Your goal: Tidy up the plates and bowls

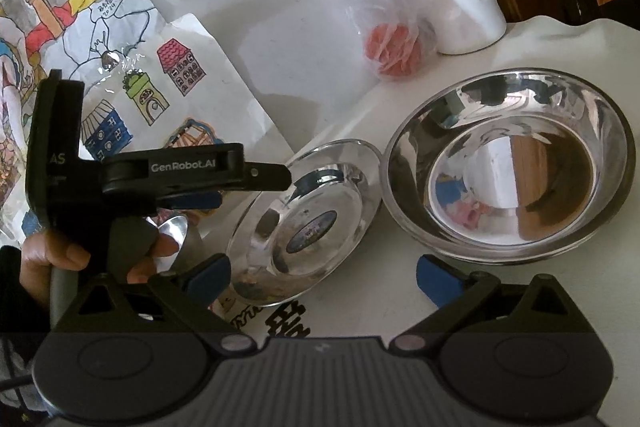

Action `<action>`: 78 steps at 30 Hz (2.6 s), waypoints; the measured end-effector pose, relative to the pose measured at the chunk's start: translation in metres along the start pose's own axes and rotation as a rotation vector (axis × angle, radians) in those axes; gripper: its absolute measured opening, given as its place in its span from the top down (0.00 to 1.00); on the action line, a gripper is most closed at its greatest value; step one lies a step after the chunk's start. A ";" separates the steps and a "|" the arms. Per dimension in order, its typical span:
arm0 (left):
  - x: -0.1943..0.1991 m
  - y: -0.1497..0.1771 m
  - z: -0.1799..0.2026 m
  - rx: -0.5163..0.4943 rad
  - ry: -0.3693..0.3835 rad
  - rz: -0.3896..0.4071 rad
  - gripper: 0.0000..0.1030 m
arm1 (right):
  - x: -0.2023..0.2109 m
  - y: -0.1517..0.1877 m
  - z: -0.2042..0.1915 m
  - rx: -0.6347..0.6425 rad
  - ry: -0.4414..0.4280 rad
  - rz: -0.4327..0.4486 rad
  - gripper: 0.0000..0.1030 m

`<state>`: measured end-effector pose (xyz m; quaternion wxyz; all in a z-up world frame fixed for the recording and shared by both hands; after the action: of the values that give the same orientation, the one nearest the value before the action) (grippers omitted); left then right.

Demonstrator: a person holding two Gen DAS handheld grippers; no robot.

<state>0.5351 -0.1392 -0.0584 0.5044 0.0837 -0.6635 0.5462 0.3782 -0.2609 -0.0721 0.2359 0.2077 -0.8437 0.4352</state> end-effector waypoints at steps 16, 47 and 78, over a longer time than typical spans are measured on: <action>-0.021 0.007 -0.004 -0.009 -0.023 -0.068 0.06 | -0.012 0.000 -0.005 0.028 0.000 0.004 0.32; -0.001 0.003 -0.013 0.032 -0.055 -0.063 0.59 | -0.018 -0.003 -0.004 0.044 0.016 0.008 0.76; 0.053 -0.046 0.069 0.020 0.025 0.116 0.59 | 0.068 -0.045 0.006 0.077 0.049 0.202 0.76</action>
<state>0.4999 -0.1895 0.0184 0.4792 0.0433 -0.6554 0.5822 0.3471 -0.3004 -0.0070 0.2034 0.1198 -0.8370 0.4938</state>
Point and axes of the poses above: each gripper's, at about its wrist camera, not at the fingertips, and x roughly against the way its jaws point, z to its right, y to its underside, the point moved 9 cm from there along -x, roughly the way its jaws point, and after that the axes turned 2 degrees about y, right-handed, at the moved point
